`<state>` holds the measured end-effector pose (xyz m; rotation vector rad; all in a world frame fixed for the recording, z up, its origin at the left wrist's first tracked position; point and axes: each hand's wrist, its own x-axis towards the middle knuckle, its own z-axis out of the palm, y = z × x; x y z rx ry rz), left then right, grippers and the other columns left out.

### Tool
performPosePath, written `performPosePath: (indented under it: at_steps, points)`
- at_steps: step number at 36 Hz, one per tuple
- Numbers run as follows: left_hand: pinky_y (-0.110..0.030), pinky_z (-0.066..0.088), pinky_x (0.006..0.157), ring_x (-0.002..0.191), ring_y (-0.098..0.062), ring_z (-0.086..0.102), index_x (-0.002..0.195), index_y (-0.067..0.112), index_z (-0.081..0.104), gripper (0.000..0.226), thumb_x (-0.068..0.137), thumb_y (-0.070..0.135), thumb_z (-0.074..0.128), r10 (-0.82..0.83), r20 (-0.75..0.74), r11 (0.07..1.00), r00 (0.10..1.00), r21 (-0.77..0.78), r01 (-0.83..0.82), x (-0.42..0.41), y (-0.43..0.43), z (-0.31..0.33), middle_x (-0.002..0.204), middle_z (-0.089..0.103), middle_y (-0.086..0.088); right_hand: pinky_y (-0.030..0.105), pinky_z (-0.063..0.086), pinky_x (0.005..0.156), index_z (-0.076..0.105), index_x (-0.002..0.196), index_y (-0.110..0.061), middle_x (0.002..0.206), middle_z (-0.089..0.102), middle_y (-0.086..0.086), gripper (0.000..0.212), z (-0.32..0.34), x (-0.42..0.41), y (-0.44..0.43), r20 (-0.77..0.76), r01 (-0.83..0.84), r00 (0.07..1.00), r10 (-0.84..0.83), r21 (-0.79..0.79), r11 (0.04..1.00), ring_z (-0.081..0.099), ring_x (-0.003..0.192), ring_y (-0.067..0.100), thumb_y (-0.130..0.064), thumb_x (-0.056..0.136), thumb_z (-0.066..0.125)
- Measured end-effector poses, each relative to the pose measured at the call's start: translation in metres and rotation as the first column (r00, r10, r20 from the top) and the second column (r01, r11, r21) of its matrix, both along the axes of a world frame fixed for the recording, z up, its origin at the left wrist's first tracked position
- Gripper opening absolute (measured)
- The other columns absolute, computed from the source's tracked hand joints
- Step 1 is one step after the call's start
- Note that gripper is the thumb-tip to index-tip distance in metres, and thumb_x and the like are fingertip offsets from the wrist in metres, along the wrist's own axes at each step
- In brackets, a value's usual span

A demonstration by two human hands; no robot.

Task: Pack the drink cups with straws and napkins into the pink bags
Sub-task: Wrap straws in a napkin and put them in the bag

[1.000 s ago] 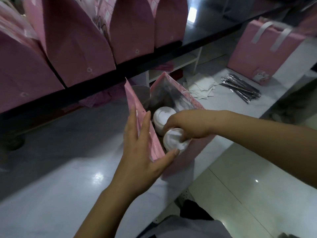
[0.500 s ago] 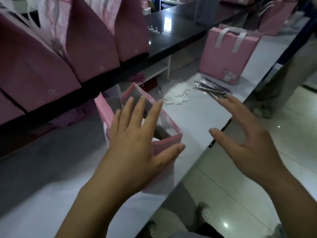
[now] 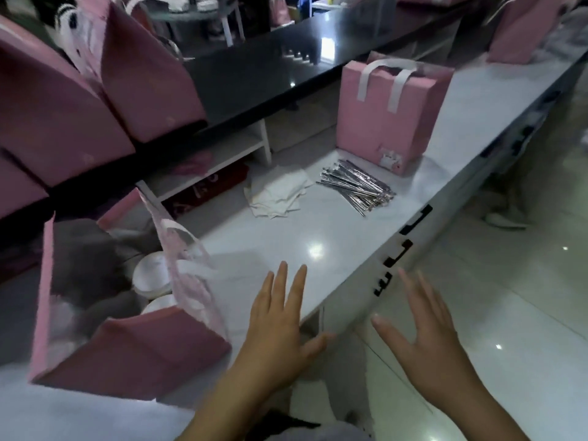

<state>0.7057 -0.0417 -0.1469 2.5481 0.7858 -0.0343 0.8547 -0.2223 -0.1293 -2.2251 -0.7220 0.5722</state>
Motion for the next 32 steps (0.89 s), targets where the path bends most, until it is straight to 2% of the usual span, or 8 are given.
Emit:
performPosePath:
  at_steps: [3, 7, 11, 15, 20, 24, 29, 32]
  points:
    - [-0.04, -0.004, 0.126, 0.149, -0.016, -0.03, 0.143, 0.053, -0.032, 0.105, 0.089, 0.066, 0.056, 0.094, -0.038, 0.995, 0.995, -0.032, -0.096, 0.014, -0.002, -0.011, 0.16, -0.037, 0.011, 0.043, 0.01, 0.121, 0.004, 0.147, -0.064, 0.162, -0.004, -0.025, 0.083, -0.014, 0.029, -0.005, -0.034, -0.069, 0.997, 0.068, -0.019, 0.997, -0.008, 0.151, 0.004, -0.078, 0.074, 0.042]
    - [-0.041, -0.004, 0.125, 0.151, -0.018, -0.027, 0.15, 0.048, -0.024, 0.104, 0.089, 0.064, 0.058, 0.184, -0.115, 0.976, 0.976, -0.093, -0.195, 0.028, -0.004, -0.015, 0.163, -0.033, 0.007, 0.039, 0.01, 0.121, 0.006, 0.15, -0.059, 0.165, -0.004, -0.018, 0.079, -0.027, 0.061, -0.006, -0.064, -0.168, 0.984, 0.165, -0.058, 0.984, -0.007, 0.151, 0.004, -0.068, 0.085, 0.05]
    - [-0.04, -0.003, 0.124, 0.152, -0.02, -0.024, 0.154, 0.044, -0.02, 0.103, 0.089, 0.066, 0.056, 0.205, -0.168, 0.973, 0.964, -0.074, -0.22, 0.05, 0.012, -0.006, 0.164, -0.028, 0.006, 0.04, 0.015, 0.124, 0.017, 0.15, -0.053, 0.165, 0.008, -0.017, 0.074, -0.03, 0.091, 0.004, -0.122, -0.202, 0.972, 0.2, -0.01, 0.979, 0.002, 0.151, 0.003, -0.06, 0.088, 0.057]
    - [-0.044, -0.001, 0.124, 0.153, -0.02, -0.02, 0.157, 0.042, -0.014, 0.1, 0.089, 0.067, 0.056, 0.266, -0.168, 0.958, 0.949, -0.067, -0.28, 0.087, 0.05, 0.001, 0.166, -0.023, 0.007, 0.03, 0.025, 0.116, 0.032, 0.144, -0.054, 0.155, 0.027, -0.021, 0.064, -0.026, 0.125, 0.03, -0.136, -0.215, 0.965, 0.225, 0.08, 0.973, 0.02, 0.142, -0.003, -0.046, 0.09, 0.065]
    - [-0.044, 0.007, 0.124, 0.156, -0.024, -0.005, 0.161, 0.031, 0.003, 0.095, 0.091, 0.062, 0.059, 0.382, -0.134, 0.918, 0.914, -0.06, -0.393, 0.145, 0.112, -0.011, 0.17, -0.004, 0.0, 0.034, 0.025, 0.119, 0.035, 0.144, -0.053, 0.157, 0.024, -0.023, 0.061, -0.027, 0.172, 0.062, -0.153, -0.296, 0.942, 0.299, 0.039, 0.954, 0.017, 0.145, -0.002, -0.043, 0.092, 0.064]
    - [-0.041, 0.016, 0.122, 0.154, -0.024, 0.011, 0.16, 0.024, 0.02, 0.087, 0.091, 0.051, 0.066, 0.489, -0.071, 0.862, 0.869, -0.108, -0.494, 0.192, 0.162, -0.033, 0.168, 0.016, -0.004, 0.04, 0.031, 0.118, 0.039, 0.139, -0.053, 0.158, 0.026, -0.018, 0.055, -0.03, 0.207, 0.082, -0.164, -0.307, 0.939, 0.302, -0.008, 0.952, 0.019, 0.146, 0.001, -0.042, 0.091, 0.065]
    - [-0.044, 0.031, 0.117, 0.145, -0.029, 0.034, 0.154, 0.017, 0.036, 0.079, 0.089, 0.044, 0.073, 0.625, 0.018, 0.768, 0.78, -0.193, -0.611, 0.235, 0.215, -0.055, 0.159, 0.036, -0.009, 0.025, 0.027, 0.113, 0.036, 0.13, -0.057, 0.155, 0.028, -0.019, 0.055, -0.032, 0.245, 0.101, -0.155, -0.374, 0.921, 0.356, -0.107, 0.921, 0.023, 0.141, -0.001, -0.04, 0.089, 0.068]
    - [-0.043, 0.039, 0.111, 0.135, -0.034, 0.044, 0.149, 0.013, 0.042, 0.07, 0.092, 0.044, 0.068, 0.758, 0.065, 0.64, 0.649, -0.261, -0.722, 0.25, 0.241, -0.062, 0.15, 0.047, -0.014, 0.02, 0.025, 0.109, 0.044, 0.129, -0.055, 0.152, 0.033, -0.02, 0.053, -0.033, 0.265, 0.117, -0.168, -0.376, 0.92, 0.355, -0.12, 0.919, 0.028, 0.139, -0.002, -0.039, 0.087, 0.072]
